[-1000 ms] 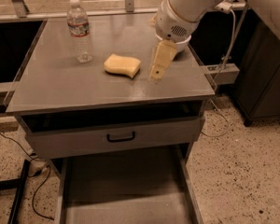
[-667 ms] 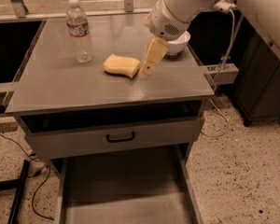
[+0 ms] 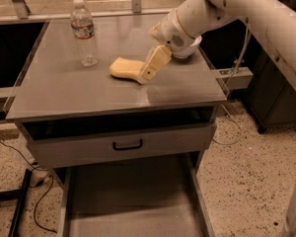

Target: Place sponge into middle drawer

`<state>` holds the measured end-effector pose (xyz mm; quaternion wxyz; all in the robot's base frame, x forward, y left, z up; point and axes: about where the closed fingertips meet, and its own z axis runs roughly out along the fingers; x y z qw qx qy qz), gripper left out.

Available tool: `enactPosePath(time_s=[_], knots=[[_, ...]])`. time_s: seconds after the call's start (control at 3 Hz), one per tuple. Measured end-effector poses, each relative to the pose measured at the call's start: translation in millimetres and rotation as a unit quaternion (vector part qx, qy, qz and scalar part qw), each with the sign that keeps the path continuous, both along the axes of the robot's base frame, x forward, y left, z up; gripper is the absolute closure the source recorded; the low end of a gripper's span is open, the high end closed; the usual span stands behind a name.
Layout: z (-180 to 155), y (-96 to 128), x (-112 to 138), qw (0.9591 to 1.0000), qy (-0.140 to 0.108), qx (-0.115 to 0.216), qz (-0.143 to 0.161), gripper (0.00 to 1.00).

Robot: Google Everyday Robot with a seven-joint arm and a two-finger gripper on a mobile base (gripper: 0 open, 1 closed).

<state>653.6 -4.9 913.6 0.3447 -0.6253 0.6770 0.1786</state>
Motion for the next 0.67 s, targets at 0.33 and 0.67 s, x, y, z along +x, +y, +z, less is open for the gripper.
enactPosePath(time_s=[0.33,0.67], knots=[[-12.2,9.6,10.4,0.9999,0.001,0.007,-0.016,0.00],[-29.8,20.5,22.7,0.9996,0.008,-0.007,-0.024,0.00]])
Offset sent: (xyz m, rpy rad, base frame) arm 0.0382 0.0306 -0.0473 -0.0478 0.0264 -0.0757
